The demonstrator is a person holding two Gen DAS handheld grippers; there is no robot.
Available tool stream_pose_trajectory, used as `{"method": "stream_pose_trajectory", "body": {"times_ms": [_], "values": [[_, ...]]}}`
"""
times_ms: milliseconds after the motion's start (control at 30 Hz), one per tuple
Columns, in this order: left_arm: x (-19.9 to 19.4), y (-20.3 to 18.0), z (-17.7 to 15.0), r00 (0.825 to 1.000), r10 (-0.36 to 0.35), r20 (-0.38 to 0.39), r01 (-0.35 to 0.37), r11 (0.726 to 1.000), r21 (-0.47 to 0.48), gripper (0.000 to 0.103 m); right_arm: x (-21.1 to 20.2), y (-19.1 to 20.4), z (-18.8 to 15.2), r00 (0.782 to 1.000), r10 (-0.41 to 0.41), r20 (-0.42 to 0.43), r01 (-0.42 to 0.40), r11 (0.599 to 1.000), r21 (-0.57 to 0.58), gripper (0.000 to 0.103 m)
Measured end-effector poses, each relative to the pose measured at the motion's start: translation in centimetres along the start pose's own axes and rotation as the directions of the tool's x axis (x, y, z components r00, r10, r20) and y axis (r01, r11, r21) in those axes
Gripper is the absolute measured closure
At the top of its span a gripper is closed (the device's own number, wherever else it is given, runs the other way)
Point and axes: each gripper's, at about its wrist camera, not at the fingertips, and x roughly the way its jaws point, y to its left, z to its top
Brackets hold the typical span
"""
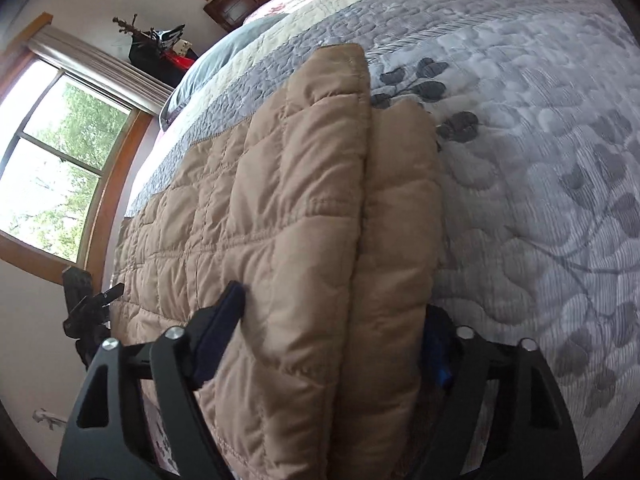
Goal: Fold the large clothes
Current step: 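Grasp the folded coat edge with both tools and lift it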
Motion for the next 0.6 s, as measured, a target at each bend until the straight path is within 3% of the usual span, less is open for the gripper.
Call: {"method": "stream_pose_trajectory", "body": {"times_ms": [33,67,133,167,233,400,600], "values": [[0.0,-0.4,-0.1,1.0,-0.003,-0.001,0.003,1.0,0.005,0.035,0.0,0.2,0.0,1.0,0.024,-0.008,-0.024,1.0,-0.002,0.055],[0.1,-0.7,-0.2,1.0,-0.013,0.003,0.013,1.0,-0.009,0.039,-0.1,0.3,-0.1,0.999,0.046,-0.009,-0.046,0.999,0.007,0.065],[0.0,-0.6,-0.4,0.999,-0.047,0.012,0.047,0.998,-0.046,0.065,-0.7,0.8,-0.2,0.999,0.052,0.002,-0.052,0.999,-0.001,0.075],[-0.3,-0.4,-0.7,0.995,-0.095,0.014,0.096,0.992,-0.076,0.071,-1.2,1.1,-0.4,0.998,0.055,0.011,-0.055,0.998,-0.007,0.08],[-0.9,-0.6,-1.0,0.992,-0.122,0.031,0.124,0.988,-0.091,0.081,-2.6,1.8,-0.9,0.997,0.069,0.028,-0.068,0.997,-0.027,0.084],[-5.5,-3.6,-2.9,0.988,-0.121,0.101,0.122,0.992,-0.008,0.086,-6.8,5.1,-2.4,0.99,0.116,0.078,-0.107,0.988,-0.111,0.085],[-12.8,-6.3,-7.3,0.98,-0.085,0.179,0.07,0.994,0.088,0.088,-11.1,9.0,-7.0,0.984,0.162,0.073,-0.143,0.965,-0.219,0.085]]}}
